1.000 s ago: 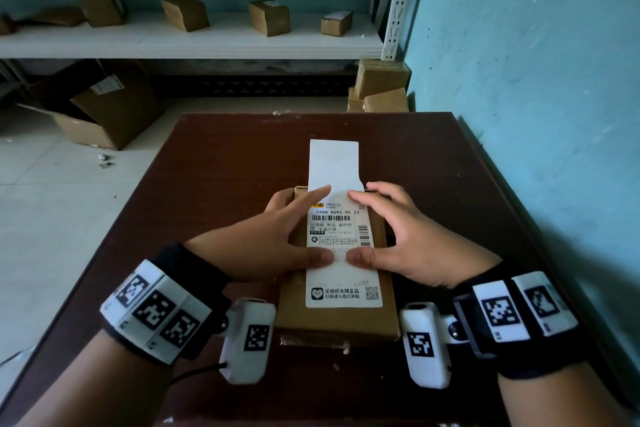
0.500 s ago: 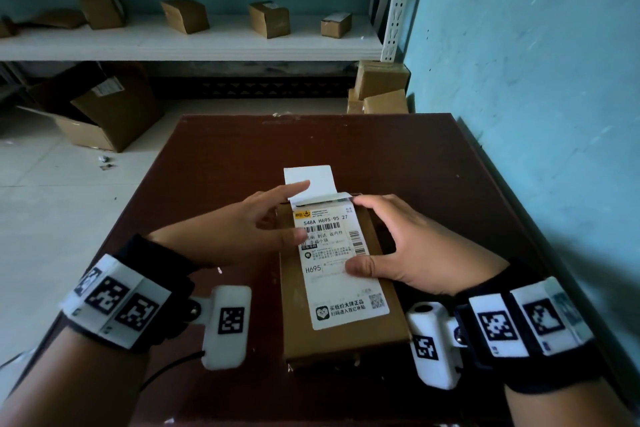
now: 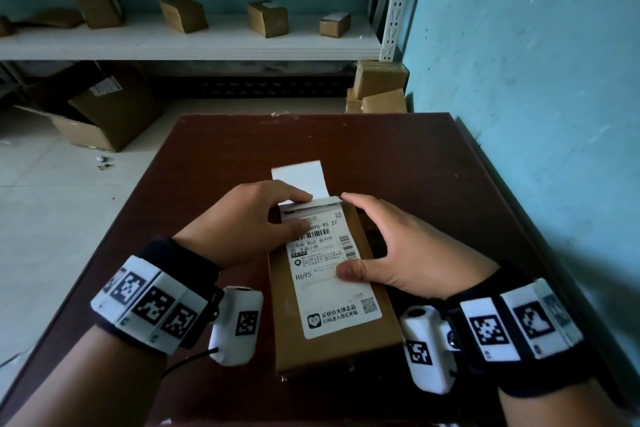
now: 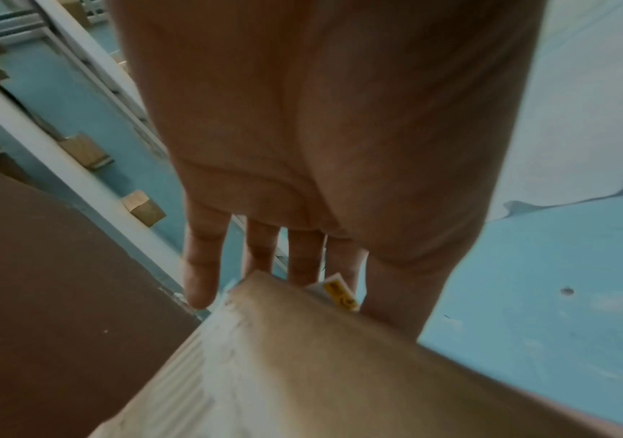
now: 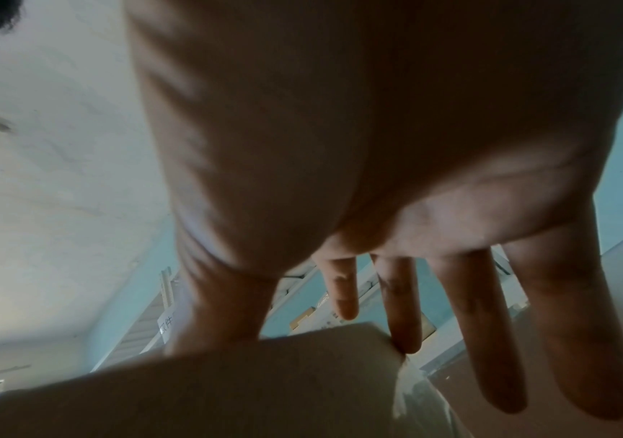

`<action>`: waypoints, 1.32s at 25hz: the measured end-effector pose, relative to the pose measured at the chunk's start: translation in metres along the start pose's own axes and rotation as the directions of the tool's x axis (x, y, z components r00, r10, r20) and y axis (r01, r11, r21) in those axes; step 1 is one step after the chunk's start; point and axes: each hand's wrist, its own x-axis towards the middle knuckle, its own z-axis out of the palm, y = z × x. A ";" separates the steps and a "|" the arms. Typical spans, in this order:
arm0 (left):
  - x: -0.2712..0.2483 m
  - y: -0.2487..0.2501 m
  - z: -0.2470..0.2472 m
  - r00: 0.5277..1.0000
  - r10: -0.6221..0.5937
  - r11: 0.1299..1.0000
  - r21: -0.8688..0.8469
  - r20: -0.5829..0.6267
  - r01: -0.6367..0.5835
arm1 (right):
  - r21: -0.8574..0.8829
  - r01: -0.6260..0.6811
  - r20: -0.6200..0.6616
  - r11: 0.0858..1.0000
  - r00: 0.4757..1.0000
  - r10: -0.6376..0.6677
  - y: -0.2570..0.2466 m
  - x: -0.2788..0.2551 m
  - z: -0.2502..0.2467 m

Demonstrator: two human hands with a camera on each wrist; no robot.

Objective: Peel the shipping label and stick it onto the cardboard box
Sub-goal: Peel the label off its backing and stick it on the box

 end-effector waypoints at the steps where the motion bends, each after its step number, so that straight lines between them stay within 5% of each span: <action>1: -0.001 0.000 0.000 1.000 0.000 1.000 0.000 -0.009 0.000 | -0.003 0.000 -0.002 1.000 1.000 0.000 0.000 0.000 0.001; 12: -0.001 -0.001 -0.001 0.997 0.056 0.993 0.106 -0.058 -0.049 | -0.044 0.016 -0.033 0.999 0.999 -0.017 0.003 0.001 0.000; 22: -0.003 -0.001 -0.005 0.959 -0.265 0.964 0.039 0.104 0.262 | 0.003 0.066 -0.084 0.998 0.994 -0.066 0.007 0.005 0.000; 33: -0.009 0.007 -0.018 0.994 -0.097 0.944 -0.320 -0.043 0.078 | 0.252 0.153 -0.316 0.956 0.946 -0.068 0.008 0.006 -0.005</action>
